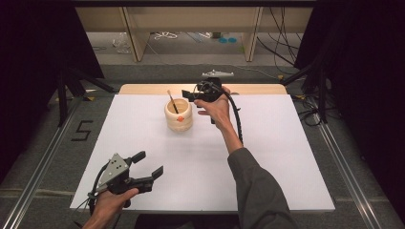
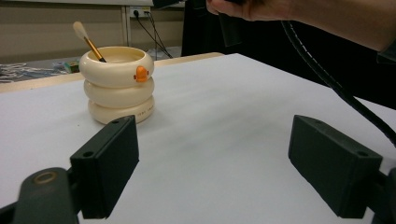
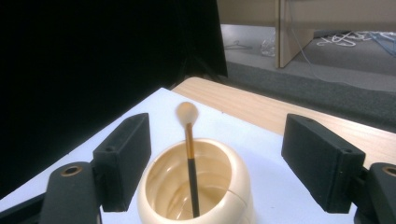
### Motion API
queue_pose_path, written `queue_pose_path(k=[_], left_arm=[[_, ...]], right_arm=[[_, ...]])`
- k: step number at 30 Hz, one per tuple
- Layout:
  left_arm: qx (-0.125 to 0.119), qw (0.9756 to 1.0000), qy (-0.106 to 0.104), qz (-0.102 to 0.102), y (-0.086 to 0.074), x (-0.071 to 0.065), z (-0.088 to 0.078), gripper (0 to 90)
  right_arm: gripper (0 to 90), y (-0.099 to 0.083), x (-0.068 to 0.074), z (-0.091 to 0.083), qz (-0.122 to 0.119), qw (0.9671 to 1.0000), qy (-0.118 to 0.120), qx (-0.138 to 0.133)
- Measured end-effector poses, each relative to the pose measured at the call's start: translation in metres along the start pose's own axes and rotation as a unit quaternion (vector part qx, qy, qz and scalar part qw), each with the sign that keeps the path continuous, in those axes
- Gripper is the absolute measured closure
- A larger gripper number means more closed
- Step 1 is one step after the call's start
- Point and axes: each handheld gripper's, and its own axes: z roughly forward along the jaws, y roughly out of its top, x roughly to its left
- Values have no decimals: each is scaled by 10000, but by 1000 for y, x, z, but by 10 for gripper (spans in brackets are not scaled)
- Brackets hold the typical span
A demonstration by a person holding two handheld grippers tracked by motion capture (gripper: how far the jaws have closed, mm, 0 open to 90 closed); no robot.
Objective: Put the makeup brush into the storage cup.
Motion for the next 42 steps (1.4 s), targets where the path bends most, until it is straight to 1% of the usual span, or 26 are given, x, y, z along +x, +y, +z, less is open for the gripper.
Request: queue_pose_path(k=[1, 3, 5, 7, 8, 9, 11, 12, 13, 14, 16, 19, 20, 21, 22, 23, 25, 27, 28, 29, 30, 32, 33, 37, 39, 42], left_arm=[[-4, 10000, 5, -4, 0, 0, 0, 159], [-3, 10000, 10, -7, 0, 0, 0, 159], [-12, 10000, 16, -9, 0, 1, 0, 159], [-20, 10000, 15, -2, 0, 1, 0, 159], [-19, 10000, 16, -5, 0, 1, 0, 159], [-19, 10000, 16, -10, 0, 1, 0, 159], [-9, 10000, 17, -44, 0, 1, 0, 159], [-2, 9999, -25, -120, 0, 0, 0, 159], [-13, 9999, -47, -141, 0, 0, 0, 159], [-31, 10000, 25, -68, 0, 1, 0, 159], [-48, 10000, 57, -12, 1, 2, 0, 159], [-47, 10000, 56, -4, 0, 1, 0, 159], [-45, 10000, 60, 12, 1, 2, 0, 158], [-65, 10000, 48, 0, 1, 1, 0, 158], [-59, 10000, 49, -2, 1, 1, 0, 158], [-55, 10000, 51, -4, 0, 1, 0, 158], [-40, 10000, 64, -41, 0, 1, 0, 158], [-20, 9999, 42, -121, 0, 0, 0, 158], [-36, 9999, 77, -127, 0, 0, 0, 158], [-40, 9999, 81, -103, 0, 1, 0, 158], [-39, 10000, 61, -59, 0, 1, 0, 158], [-42, 10000, 81, -22, 0, 2, 0, 158], [-55, 9999, 61, -63, 0, 1, 0, 158], [-29, 10000, 56, -16, 0, 1, 0, 158], [-28, 10000, 55, -9, 0, 1, 0, 158], [-45, 10000, 55, -23, 0, 1, 1, 158]], right_arm=[[249, 0, 0, -2, 0, 10000, 2, 14], [247, 0, 1, -6, -163, 9998, -63, 25], [245, 0, 1, -10, -160, 9998, -44, 56], [243, -1, 1, -14, -214, 9997, -58, 44], [242, -2, 1, -16, -233, 9997, -61, 18], [242, -2, 0, -18, -308, 9995, -57, -72], [242, -2, 1, -24, -283, 9996, -79, -23], [244, -3, 1, -27, -317, 9995, -75, -41], [244, -3, 1, -29, -372, 9992, -113, -96], [244, -3, 2, -33, -308, 9995, -76, -80], [244, -4, 1, -39, -382, 9991, -83, -148], [241, -5, 2, -48, -408, 9990, -58, -146], [241, -5, 2, -51, -534, 9983, -108, -192], [241, -4, 4, -55, -512, 9985, -109, -156], [242, -4, 4, -58, -594, 9979, -129, -242], [242, -3, 5, -62, -557, 9980, -84, -273], [242, -2, 6, -70, -642, 9973, -86, -347], [245, -2, 8, -76, -649, 9973, -76, -341], [245, -3, 9, -79, -663, 9971, -73, -364], [246, -3, 9, -83, -676, 9970, -79, -373], [247, -4, 10, -85, -760, 9962, -97, -414], [246, -7, 12, -92, -871, 9954, -118, -392], [247, -8, 13, -95, -895, 9950, -117, -418], [250, -13, 17, -107, -860, 9953, -45, -435], [250, -15, 17, -112, -937, 9943, -53, -499], [250, -18, 20, -119, -974, 9937, -39, -551]])
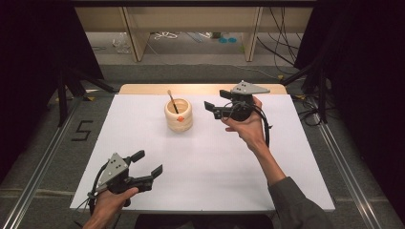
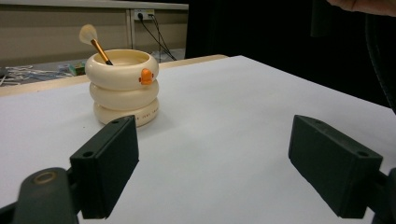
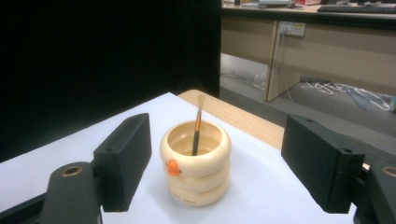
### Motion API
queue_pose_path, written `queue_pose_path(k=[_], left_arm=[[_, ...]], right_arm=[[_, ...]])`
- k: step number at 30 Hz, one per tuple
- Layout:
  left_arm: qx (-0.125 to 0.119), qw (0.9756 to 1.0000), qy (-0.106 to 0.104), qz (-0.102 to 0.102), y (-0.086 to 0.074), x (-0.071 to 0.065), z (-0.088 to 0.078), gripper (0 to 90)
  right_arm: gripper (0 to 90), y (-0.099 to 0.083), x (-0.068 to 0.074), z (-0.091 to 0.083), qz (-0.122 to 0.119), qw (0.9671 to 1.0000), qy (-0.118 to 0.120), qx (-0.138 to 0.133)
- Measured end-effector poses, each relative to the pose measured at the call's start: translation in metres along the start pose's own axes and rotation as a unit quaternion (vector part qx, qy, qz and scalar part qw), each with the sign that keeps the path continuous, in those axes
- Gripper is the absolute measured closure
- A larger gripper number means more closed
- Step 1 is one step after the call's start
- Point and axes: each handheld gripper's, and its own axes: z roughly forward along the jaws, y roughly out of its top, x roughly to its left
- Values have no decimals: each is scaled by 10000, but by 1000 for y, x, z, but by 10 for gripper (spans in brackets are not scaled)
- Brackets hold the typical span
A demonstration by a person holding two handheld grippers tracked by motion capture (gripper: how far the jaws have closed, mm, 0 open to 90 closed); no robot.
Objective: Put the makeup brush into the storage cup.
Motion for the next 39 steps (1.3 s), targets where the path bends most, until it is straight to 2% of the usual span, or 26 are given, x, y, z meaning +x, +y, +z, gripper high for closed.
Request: queue_pose_path(k=[3, 4, 6, 10, 12, 14, 16, 19, 21, 24, 26, 33, 35, 39], left_arm=[[2, 10000, 4, 11, 0, 0, 0, 158], [3, 10000, 7, 3, 0, 0, 0, 158], [4, 10000, 3, 8, 0, 0, 0, 158], [-15, 10000, -5, 12, 0, -1, 0, 158], [-7, 10000, -6, 8, 0, -1, 0, 158], [-7, 10000, -7, -1, 0, -1, 0, 158], [-2, 10000, -15, 11, 0, -1, 0, 158], [-9, 10000, -13, 7, 0, -1, 0, 158], [-8, 10000, -12, 9, 0, -1, 0, 158], [-6, 10000, -15, -72, 0, -2, 0, 158], [-6, 10000, -22, 26, 0, -1, 0, 158], [-14, 10000, -21, 18, 0, -1, 0, 158], [-11, 10000, -18, 20, 0, -1, 0, 158], [-4, 10000, -20, 25, 0, -1, 0, 158]], right_arm=[[248, -2, 4, -8, -51, 10000, -13, -2], [240, -3, 4, -10, -219, 9997, -113, -43], [235, -7, 7, -15, -268, 9995, -159, 3], [194, -13, 9, -22, -215, 9996, -183, -14], [155, -14, 10, -25, -107, 9999, -122, 18], [153, -16, 11, -28, 33, 10000, -71, -26], [152, -19, 10, -32, 56, 10000, -47, -54], [153, -23, 8, -37, 2, 9999, -108, -62], [153, -26, 10, -41, 64, 9999, -79, -64], [153, -29, 11, -44, -17, 9999, -97, -104], [153, -32, 13, -46, 75, 9999, -57, -115], [154, -39, 14, -55, 64, 9995, -89, -296], [153, -41, 16, -58, 137, 9996, -29, -249], [153, -46, 19, -61, 101, 9996, -24, -271]])
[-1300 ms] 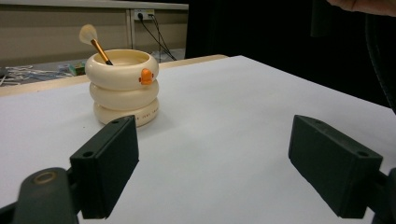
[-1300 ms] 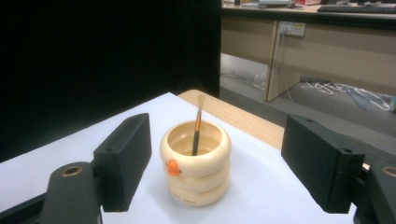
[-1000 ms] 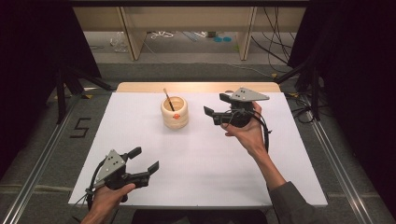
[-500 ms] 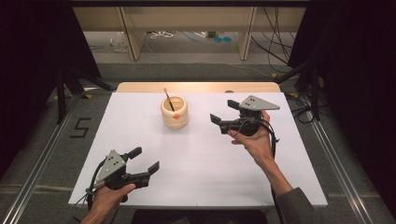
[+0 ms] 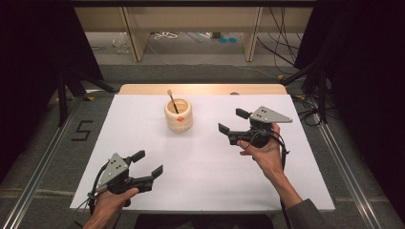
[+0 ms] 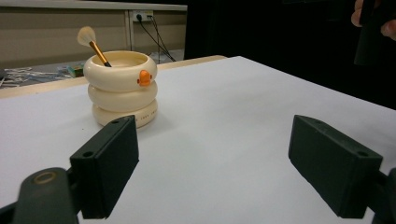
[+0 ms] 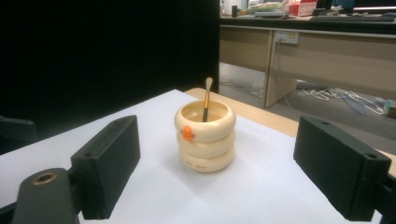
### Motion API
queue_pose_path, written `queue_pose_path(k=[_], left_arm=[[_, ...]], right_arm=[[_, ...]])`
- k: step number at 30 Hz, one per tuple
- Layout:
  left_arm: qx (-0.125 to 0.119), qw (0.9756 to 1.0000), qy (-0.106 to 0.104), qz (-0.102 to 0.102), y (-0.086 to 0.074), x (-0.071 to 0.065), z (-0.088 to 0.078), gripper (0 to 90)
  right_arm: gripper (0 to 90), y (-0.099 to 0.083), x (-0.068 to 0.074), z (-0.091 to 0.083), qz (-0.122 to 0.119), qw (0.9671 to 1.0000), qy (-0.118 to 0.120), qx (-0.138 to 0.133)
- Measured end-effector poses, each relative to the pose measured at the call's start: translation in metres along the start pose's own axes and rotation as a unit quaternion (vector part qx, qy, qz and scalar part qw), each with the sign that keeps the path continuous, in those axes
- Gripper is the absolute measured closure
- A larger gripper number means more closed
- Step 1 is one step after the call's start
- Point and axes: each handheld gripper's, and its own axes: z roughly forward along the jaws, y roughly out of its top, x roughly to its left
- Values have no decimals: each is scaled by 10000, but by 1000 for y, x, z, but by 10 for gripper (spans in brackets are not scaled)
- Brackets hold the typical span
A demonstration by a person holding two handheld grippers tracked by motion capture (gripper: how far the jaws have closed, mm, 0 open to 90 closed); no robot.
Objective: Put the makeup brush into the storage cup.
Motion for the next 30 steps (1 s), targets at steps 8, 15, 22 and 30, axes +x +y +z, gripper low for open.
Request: queue_pose_path(k=[8, 15, 22, 30], left_arm=[[7, 10000, -4, 22, 0, -1, -1, 158], [15, 10000, 0, 19, 0, 0, 0, 158], [34, 10000, -4, 49, 0, 0, 0, 158], [27, 10000, -6, 51, 0, 0, -1, 158]], right_arm=[[153, -10, 3, -6, 46, 10000, 14, 12], [153, -17, 4, -11, 59, 10000, -25, -20], [153, -21, 8, -17, 60, 10000, 2, 11], [153, -32, 10, -22, 146, 9999, 16, 70]])
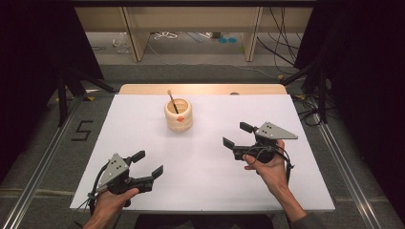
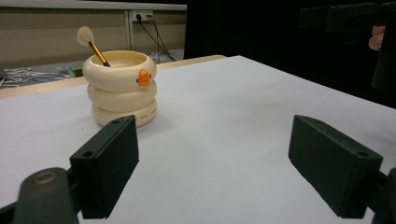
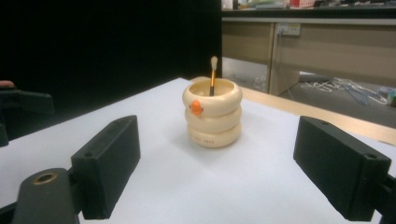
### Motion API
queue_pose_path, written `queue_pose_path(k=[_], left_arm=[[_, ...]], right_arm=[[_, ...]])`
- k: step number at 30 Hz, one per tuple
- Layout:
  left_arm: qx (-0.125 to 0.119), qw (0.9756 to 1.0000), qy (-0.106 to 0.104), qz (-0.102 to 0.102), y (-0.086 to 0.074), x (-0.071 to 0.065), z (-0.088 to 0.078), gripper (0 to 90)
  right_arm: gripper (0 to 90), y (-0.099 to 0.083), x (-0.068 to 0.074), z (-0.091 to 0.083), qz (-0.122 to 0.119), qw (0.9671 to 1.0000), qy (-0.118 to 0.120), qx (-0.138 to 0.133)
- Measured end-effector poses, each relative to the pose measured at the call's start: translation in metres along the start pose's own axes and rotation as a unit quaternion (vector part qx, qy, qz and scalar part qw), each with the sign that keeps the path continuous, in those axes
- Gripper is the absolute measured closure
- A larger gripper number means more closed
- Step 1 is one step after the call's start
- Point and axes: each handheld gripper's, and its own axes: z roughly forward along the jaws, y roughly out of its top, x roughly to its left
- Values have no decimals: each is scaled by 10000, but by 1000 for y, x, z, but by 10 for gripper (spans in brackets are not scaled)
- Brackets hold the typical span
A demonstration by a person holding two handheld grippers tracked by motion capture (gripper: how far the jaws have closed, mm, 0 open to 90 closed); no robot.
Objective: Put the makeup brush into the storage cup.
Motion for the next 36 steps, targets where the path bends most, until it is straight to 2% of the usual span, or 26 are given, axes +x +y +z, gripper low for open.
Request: queue_pose_path(k=[7, 13, 21, 22, 23, 26, 30, 32, 33, 34, 36], left_arm=[[0, 10000, -3, 2, 0, 0, 0, 158], [-1, 10000, -1, 4, 0, 0, 0, 158], [-3, 10000, -1, 6, 0, 0, 0, 158], [-2, 10000, 2, 2, 0, 0, 0, 158], [-1, 10000, 4, 4, 0, 0, 0, 158], [-8, 10000, -4, 15, 0, 0, 0, 158], [-10, 10000, -9, 10, 0, 0, 0, 158], [-16, 10000, -14, -10, 0, -1, 0, 158], [-22, 10000, -15, -12, 0, -1, 0, 158], [-24, 10000, -17, -15, 0, -1, 0, 158], [-17, 10000, -16, -7, 0, -1, 0, 158]], right_arm=[[154, -7, -1, -9, 52, 10000, -34, -9], [154, -11, -2, -20, 22, 9998, -76, -160], [153, -23, 0, -32, 142, 9998, -112, -41], [153, -25, 0, -31, 137, 9998, -97, -144], [153, -25, 0, -33, 128, 9999, -113, -14], [153, -27, 1, -34, 90, 9999, -61, -59], [153, -29, 3, -39, 166, 9998, -60, -56], [153, -30, 3, -40, 88, 9999, -69, -71], [153, -31, 4, -41, 152, 9998, -39, -106], [153, -32, 5, -42, 184, 9998, -65, -28], [153, -33, 6, -43, 164, 9998, -44, -42]])
